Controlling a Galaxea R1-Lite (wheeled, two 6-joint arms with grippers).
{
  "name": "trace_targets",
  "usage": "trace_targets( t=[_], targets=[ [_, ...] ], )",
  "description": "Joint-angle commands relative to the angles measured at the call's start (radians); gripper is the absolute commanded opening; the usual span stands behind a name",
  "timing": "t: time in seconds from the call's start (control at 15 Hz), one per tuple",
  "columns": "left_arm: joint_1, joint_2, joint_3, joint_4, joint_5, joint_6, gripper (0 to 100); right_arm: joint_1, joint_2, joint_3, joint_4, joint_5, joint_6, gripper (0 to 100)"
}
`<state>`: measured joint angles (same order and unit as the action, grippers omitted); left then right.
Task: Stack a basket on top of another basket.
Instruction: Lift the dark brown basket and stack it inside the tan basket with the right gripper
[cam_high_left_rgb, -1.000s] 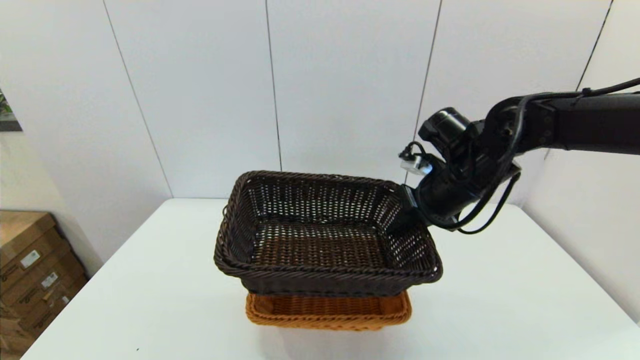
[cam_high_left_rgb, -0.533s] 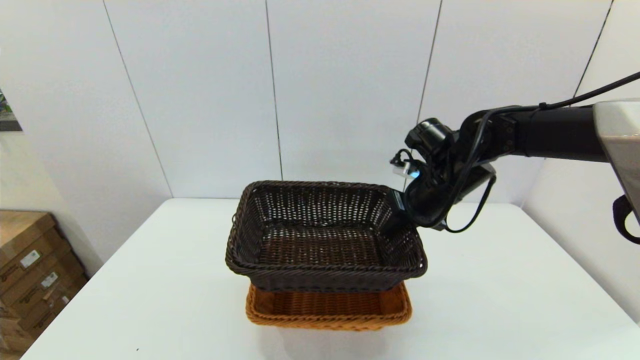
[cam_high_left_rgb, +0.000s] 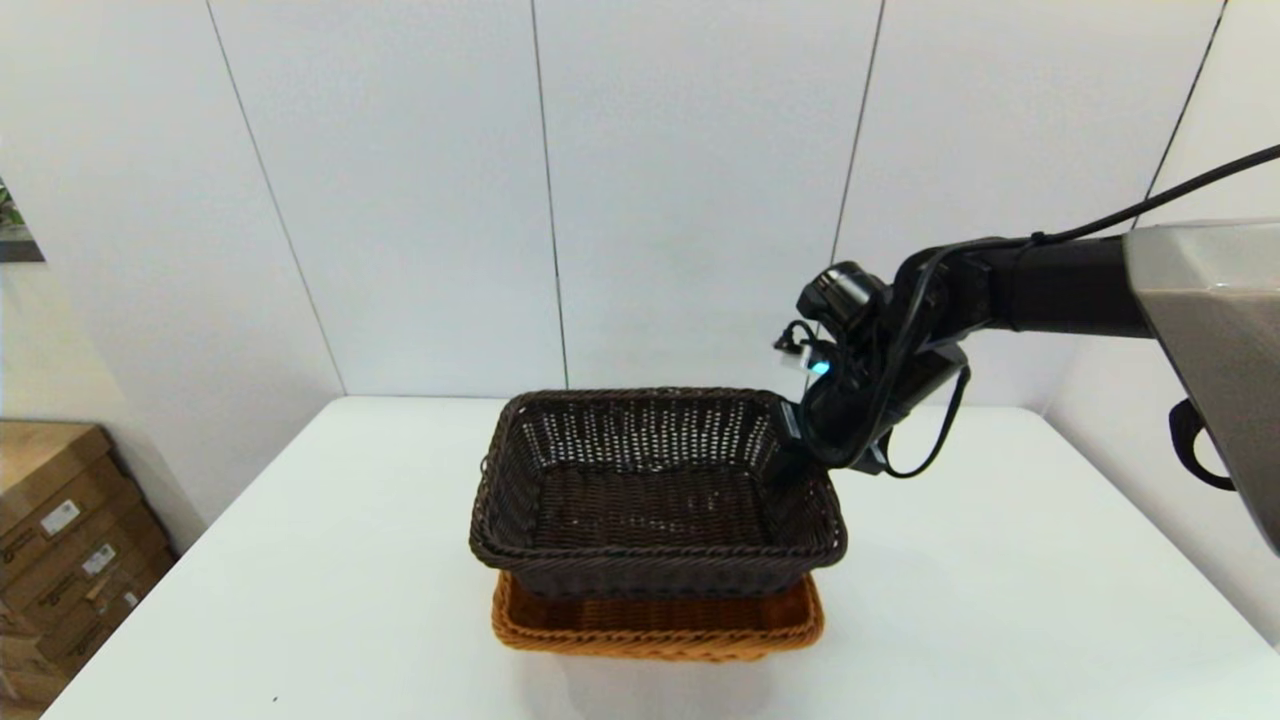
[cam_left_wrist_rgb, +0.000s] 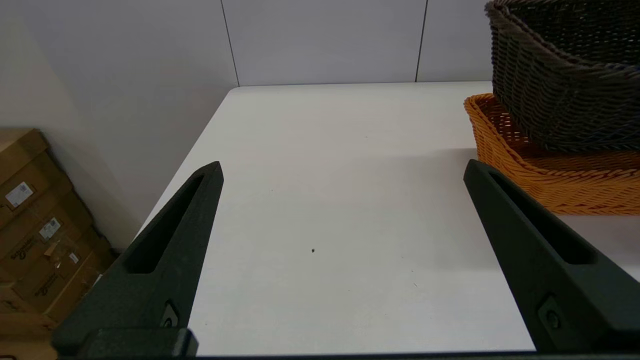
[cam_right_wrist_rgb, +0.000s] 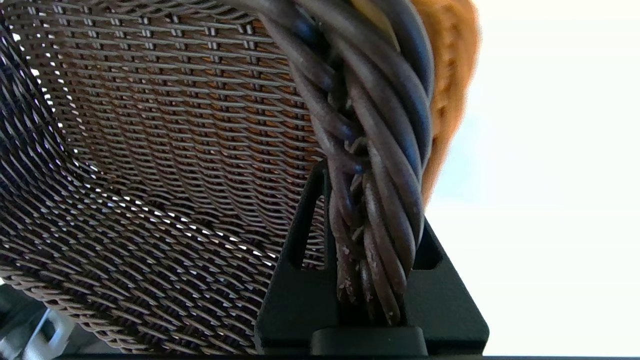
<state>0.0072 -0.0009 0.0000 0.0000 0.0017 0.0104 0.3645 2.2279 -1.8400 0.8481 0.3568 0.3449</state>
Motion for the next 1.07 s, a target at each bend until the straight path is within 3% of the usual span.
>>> trace_targets(
  t=[0.07, 1.07],
  targets=[
    [0.000, -0.001, 0.002, 0.000, 0.000, 0.000, 100, -0.002, 0.016, -0.001, 0.006, 0.001, 0.003, 0],
    [0.000, -0.001, 0.002, 0.000, 0.000, 0.000, 100, 0.002, 0.052, -0.008, 0.005, -0.001, 0.009, 0]
  ],
)
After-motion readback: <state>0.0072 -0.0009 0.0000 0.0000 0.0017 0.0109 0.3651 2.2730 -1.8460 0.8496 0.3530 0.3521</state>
